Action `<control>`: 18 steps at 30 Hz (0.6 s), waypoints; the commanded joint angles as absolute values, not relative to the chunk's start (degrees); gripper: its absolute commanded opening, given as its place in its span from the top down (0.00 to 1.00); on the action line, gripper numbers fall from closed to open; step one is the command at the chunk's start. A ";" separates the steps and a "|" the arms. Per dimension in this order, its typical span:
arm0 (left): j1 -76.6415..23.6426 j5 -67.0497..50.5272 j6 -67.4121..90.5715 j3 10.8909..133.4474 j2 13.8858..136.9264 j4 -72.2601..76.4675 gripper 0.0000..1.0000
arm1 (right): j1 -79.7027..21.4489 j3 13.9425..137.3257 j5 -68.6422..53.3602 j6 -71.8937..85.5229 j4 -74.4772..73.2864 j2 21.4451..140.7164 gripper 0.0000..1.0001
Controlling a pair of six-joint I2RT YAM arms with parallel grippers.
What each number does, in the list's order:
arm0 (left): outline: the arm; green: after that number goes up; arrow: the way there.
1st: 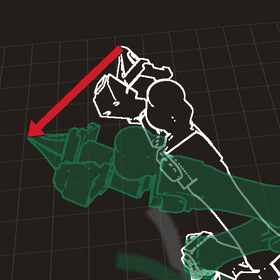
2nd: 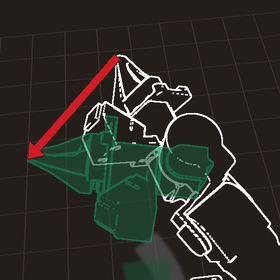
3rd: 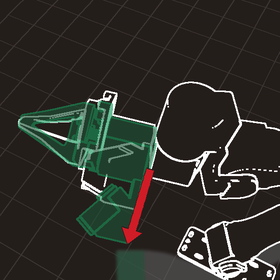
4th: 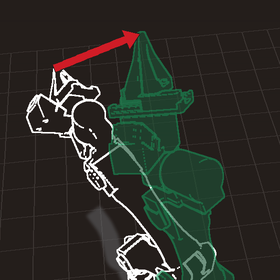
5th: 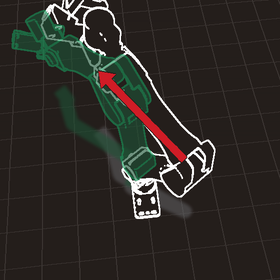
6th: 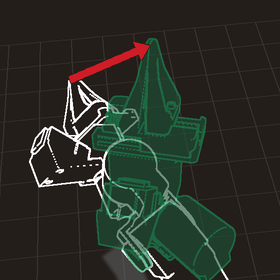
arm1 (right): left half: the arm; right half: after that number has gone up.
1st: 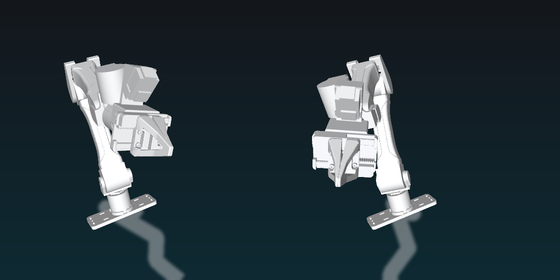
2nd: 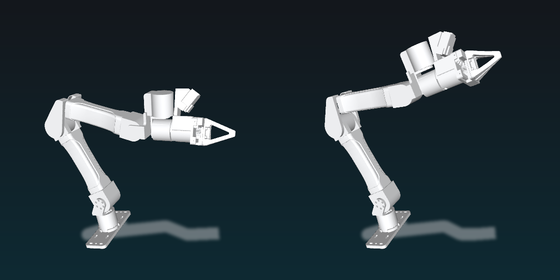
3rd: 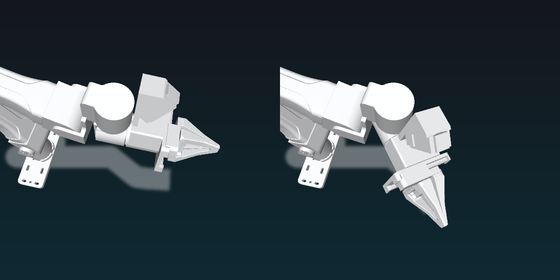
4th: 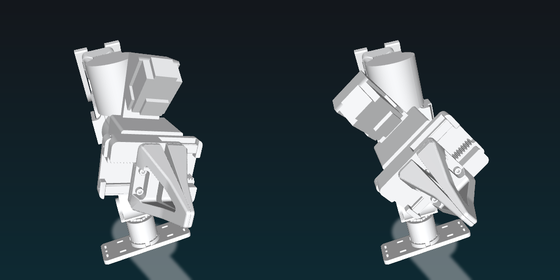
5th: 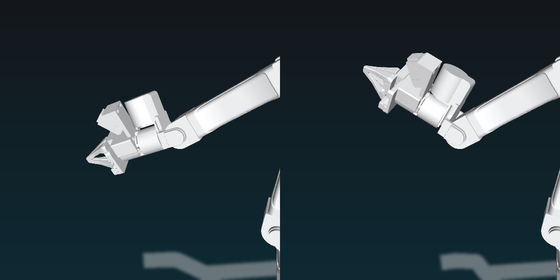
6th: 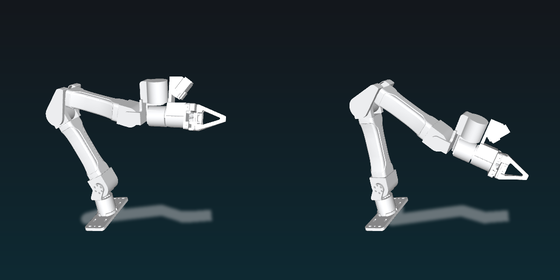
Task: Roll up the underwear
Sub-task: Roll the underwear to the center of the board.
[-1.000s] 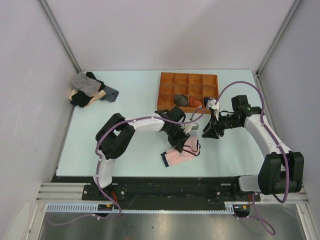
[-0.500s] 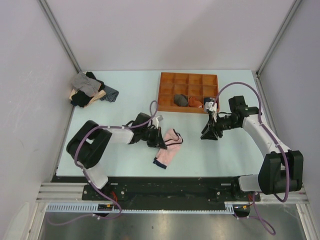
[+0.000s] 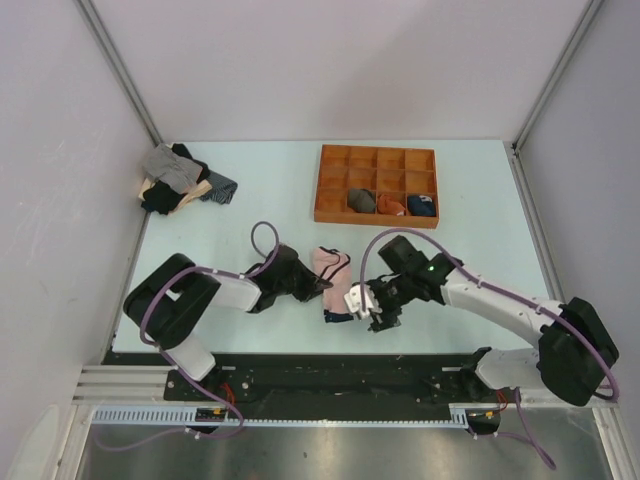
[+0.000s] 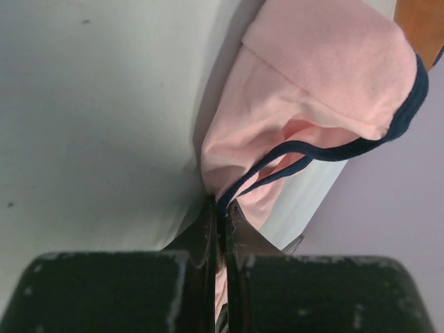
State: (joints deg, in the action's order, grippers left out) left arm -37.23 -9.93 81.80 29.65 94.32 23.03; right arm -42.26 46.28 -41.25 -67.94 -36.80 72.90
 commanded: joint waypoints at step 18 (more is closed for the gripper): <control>-40.78 -1.14 106.52 25.23 99.05 36.56 1.00 | -51.94 40.79 -14.76 -67.93 -8.88 88.06 0.39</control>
